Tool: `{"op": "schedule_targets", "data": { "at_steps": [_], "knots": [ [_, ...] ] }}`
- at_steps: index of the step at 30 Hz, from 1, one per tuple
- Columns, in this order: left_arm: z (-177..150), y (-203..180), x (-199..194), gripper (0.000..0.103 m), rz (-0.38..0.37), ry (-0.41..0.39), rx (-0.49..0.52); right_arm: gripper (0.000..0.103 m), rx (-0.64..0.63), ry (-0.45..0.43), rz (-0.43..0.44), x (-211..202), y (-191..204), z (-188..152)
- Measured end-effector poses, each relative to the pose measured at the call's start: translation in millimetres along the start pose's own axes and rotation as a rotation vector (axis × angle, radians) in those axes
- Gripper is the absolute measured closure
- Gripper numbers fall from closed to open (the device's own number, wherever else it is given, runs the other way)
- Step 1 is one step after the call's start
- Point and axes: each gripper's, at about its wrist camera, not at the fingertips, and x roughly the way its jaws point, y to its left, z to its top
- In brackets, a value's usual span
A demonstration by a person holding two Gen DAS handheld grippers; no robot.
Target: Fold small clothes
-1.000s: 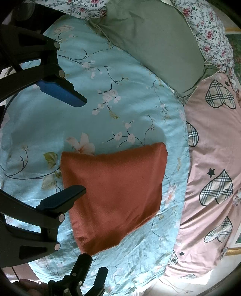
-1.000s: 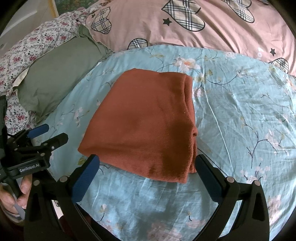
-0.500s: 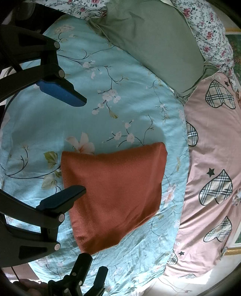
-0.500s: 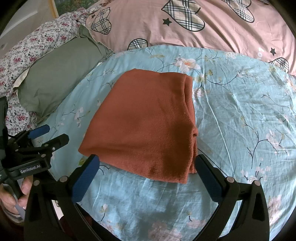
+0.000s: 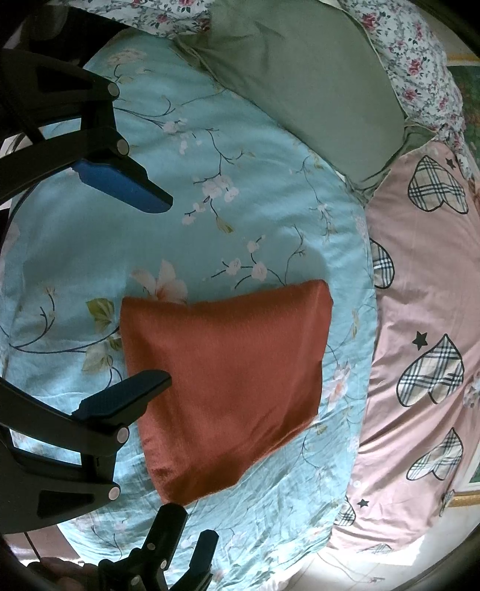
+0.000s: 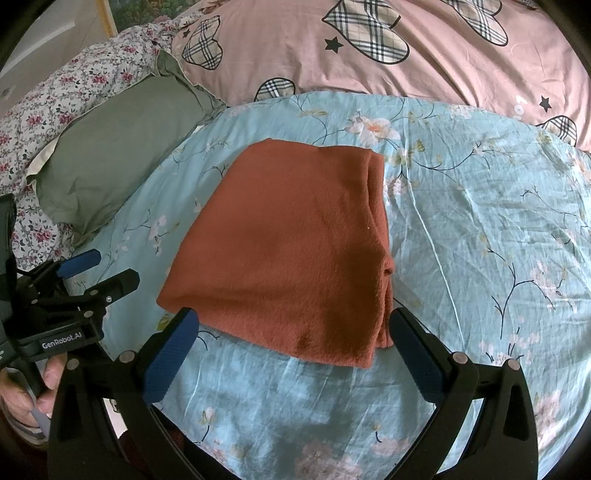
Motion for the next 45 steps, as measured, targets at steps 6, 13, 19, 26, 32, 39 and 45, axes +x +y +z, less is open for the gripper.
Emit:
{"op": "schedule_targets", "data": {
  "at_steps": [6,13,19,26,32,39,45],
  "knots": [
    [0.6,-0.6,1.1,0.016,-0.001,0.000,0.006,0.000,-0.002,-0.001,-0.001,0.2,0.8,2.2],
    [2.3,-1.2,2.3,0.016,-0.004,0.000,0.012,0.000,-0.005,-0.001,0.001,1.4,-0.2,4.7],
    [2.4,-1.9,2.2,0.016,-0.003,-0.001,0.011,0.000,-0.003,-0.002,0.001,1.1,0.3,4.3],
    [4.3,-1.7,3.4,0.016,-0.005,-0.002,0.013,0.000,-0.003,-0.003,0.000,1.4,0.8,5.1],
    [4.9,-2.3,3.3,0.016,-0.005,-0.001,0.014,0.000,0.000,-0.002,-0.001,1.4,1.9,4.2],
    [7.2,-1.7,4.5,0.016,-0.007,-0.004,0.017,0.000,-0.010,0.000,0.001,2.6,1.7,9.7],
    [11.1,-2.0,5.6,0.016,-0.009,-0.005,0.022,0.000,-0.010,0.005,0.000,4.0,0.2,11.1]
  ]
}}
